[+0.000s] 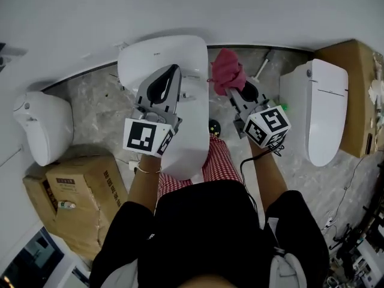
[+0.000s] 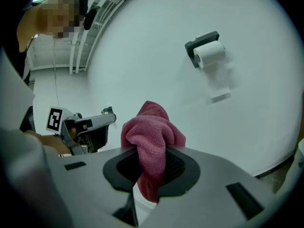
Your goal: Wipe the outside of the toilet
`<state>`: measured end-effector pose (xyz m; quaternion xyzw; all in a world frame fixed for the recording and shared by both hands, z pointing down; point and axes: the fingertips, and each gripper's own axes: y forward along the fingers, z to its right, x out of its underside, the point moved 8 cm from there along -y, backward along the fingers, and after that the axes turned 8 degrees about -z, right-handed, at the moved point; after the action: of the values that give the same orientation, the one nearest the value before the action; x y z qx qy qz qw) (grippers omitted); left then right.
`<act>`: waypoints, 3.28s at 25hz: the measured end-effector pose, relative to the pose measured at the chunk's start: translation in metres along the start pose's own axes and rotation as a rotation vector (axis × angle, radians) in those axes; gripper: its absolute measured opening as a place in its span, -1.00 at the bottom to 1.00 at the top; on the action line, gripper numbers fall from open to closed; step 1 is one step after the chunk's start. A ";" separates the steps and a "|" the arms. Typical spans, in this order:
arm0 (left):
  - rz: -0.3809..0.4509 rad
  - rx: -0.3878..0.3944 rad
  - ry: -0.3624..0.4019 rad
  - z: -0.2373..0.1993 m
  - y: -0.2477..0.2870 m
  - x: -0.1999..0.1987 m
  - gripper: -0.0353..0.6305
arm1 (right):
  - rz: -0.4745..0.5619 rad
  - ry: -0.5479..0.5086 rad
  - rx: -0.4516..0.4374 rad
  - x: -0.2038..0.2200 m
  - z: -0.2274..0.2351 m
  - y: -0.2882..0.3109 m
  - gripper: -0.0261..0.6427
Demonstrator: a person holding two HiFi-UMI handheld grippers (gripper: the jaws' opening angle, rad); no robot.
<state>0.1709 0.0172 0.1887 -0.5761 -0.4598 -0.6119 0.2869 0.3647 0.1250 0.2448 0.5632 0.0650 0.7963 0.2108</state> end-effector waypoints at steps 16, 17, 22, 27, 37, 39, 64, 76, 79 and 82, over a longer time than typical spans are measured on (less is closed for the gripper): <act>-0.017 -0.069 0.016 0.006 0.083 0.020 -0.87 | -0.143 0.041 -0.112 0.049 0.100 0.105 -0.69; -0.030 -0.083 0.019 0.005 0.081 0.024 -0.87 | -0.146 0.047 -0.113 0.055 0.101 0.112 -0.69; -0.102 -0.102 -0.002 0.000 0.075 0.048 -0.86 | -0.172 0.041 -0.088 0.077 0.107 0.150 -0.69; -0.088 -0.029 0.012 0.001 0.089 0.060 -0.87 | -0.186 0.030 -0.051 0.093 0.115 0.169 -0.69; -0.080 0.073 -0.009 -0.003 0.124 0.084 -0.87 | -0.147 -0.029 -0.006 0.115 0.141 0.192 -0.69; -0.081 0.093 -0.015 -0.005 0.128 0.089 -0.87 | -0.156 -0.040 0.017 0.120 0.146 0.197 -0.69; -0.093 0.066 -0.126 -0.028 0.139 0.118 -0.87 | -0.286 0.092 0.127 0.215 0.194 0.244 -0.69; -0.078 0.044 -0.120 -0.038 0.131 0.130 -0.86 | -0.410 0.115 0.167 0.267 0.213 0.264 -0.69; -0.082 0.058 -0.107 -0.036 0.131 0.130 -0.86 | -0.428 0.127 0.168 0.277 0.216 0.267 -0.69; -0.091 0.066 -0.083 -0.036 0.130 0.131 -0.87 | -0.457 0.149 0.142 0.285 0.220 0.270 -0.69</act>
<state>0.2471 -0.0455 0.3489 -0.5698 -0.5170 -0.5843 0.2583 0.4188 -0.0316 0.6633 0.4871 0.2616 0.7608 0.3399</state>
